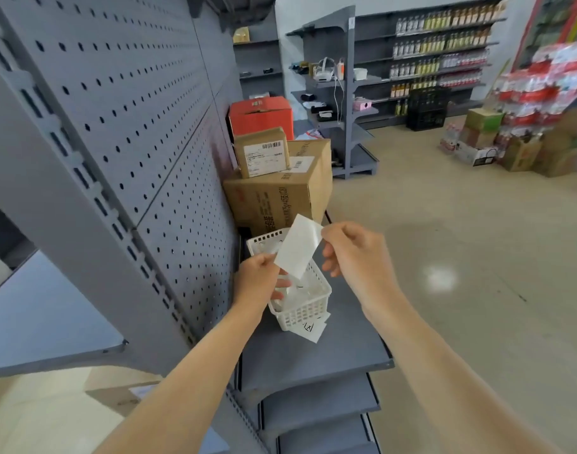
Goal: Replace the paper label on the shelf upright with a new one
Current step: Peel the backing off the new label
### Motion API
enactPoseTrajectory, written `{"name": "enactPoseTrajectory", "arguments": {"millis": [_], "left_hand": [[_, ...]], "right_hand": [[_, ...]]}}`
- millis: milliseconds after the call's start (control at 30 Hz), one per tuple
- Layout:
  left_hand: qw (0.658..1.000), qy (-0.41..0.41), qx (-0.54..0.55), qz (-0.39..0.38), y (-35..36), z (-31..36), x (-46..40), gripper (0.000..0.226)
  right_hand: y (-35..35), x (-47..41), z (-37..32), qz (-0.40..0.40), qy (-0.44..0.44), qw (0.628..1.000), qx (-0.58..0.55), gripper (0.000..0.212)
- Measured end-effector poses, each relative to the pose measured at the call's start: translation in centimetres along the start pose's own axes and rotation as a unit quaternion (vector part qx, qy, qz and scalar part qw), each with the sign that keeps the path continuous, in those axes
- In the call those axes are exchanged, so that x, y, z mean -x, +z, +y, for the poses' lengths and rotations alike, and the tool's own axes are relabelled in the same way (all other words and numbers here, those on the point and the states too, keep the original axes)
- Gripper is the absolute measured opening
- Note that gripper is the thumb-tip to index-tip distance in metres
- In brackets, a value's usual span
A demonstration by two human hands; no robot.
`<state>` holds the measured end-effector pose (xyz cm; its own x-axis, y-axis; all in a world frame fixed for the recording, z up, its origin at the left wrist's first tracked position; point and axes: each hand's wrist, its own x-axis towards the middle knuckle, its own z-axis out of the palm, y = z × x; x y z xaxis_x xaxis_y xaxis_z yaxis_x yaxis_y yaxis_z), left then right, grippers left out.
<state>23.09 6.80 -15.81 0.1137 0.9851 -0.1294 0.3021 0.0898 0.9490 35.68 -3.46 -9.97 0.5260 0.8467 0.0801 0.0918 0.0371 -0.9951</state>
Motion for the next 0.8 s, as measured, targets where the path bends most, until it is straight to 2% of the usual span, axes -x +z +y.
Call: {"name": "enactPoseTrajectory", "arguments": {"millis": [133,267,333,433,467,500,633,800], "left_hand": [[1.0,-0.024,-0.017,0.011,0.4,-0.8,-2.0,0.016],[0.997,0.013,-0.073,0.011,0.2,-0.4,-2.4,0.027],[0.995,0.028,-0.09,0.02,-0.1,-0.3,-2.2,0.022],[0.995,0.041,-0.067,0.059,-0.4,0.1,-1.9,0.021],[0.995,0.041,-0.057,0.069,-0.5,0.2,-1.8,0.014],[0.995,0.043,-0.051,0.073,-0.5,0.4,-1.8,0.006],[0.996,0.061,-0.011,0.061,-0.4,1.0,-1.4,0.003],[0.989,0.095,0.064,0.098,-0.3,3.5,0.3,0.019]], "right_hand": [[-0.4,-1.0,0.1,0.003,0.005,1.0,0.019,0.022],[-0.4,-1.9,-0.1,0.011,0.009,1.0,0.022,0.023],[-0.2,-2.1,-0.3,0.008,0.008,1.0,0.022,0.023],[0.2,-2.1,-0.3,0.001,0.001,1.0,0.026,0.022],[0.3,-2.0,-0.2,-0.001,-0.002,1.0,0.027,0.022],[0.4,-1.9,-0.2,-0.003,-0.002,1.0,0.027,0.021],[0.4,-1.7,-0.3,-0.002,-0.007,0.999,0.035,0.021],[-0.5,-1.3,-1.2,0.045,-0.044,0.997,0.052,0.024]]}}
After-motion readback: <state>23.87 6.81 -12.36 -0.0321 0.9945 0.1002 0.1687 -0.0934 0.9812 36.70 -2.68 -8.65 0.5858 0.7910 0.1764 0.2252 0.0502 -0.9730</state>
